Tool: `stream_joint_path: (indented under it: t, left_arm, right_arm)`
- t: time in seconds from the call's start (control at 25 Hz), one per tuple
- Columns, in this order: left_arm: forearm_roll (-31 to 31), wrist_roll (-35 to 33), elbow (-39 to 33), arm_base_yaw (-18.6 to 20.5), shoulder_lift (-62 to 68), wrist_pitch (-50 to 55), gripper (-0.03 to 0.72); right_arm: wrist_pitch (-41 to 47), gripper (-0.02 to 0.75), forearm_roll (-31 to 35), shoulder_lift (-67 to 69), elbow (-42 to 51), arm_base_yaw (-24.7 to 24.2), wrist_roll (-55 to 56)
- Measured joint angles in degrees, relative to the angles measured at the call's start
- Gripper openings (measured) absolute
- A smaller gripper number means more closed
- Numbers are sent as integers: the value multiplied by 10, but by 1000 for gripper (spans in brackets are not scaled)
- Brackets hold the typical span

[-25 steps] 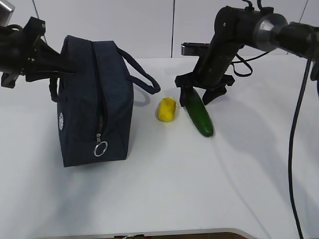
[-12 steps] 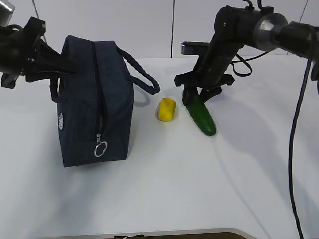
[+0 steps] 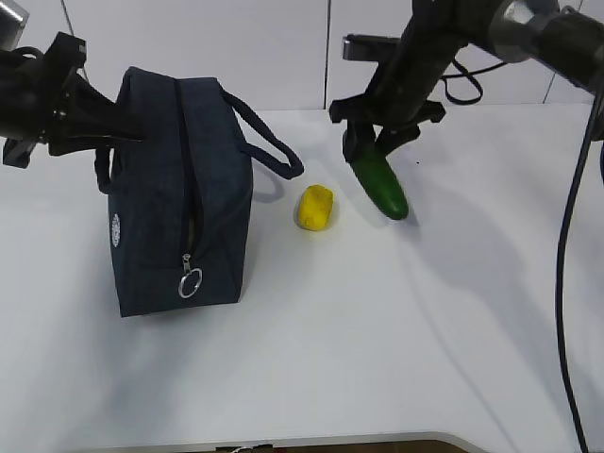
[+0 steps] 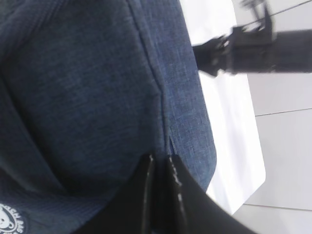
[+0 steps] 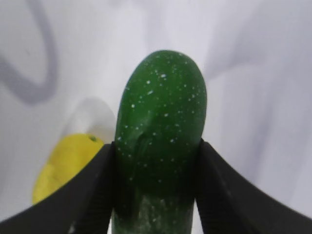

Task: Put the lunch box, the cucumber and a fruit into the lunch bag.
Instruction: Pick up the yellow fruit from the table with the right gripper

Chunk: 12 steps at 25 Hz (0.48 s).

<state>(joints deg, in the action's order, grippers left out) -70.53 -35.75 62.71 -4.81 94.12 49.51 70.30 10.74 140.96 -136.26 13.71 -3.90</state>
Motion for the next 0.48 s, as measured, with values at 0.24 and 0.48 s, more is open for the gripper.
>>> stream_joint_path:
  t: [0.24,0.48]
  left_arm:
    - [0,-1,0,0,0,0,5]
    - [0,-1,0,0,0,1,5]
  right_arm:
    - [8,368,36,0,-90,0,6]
    - [12,368,168,-10,-118,0,8]
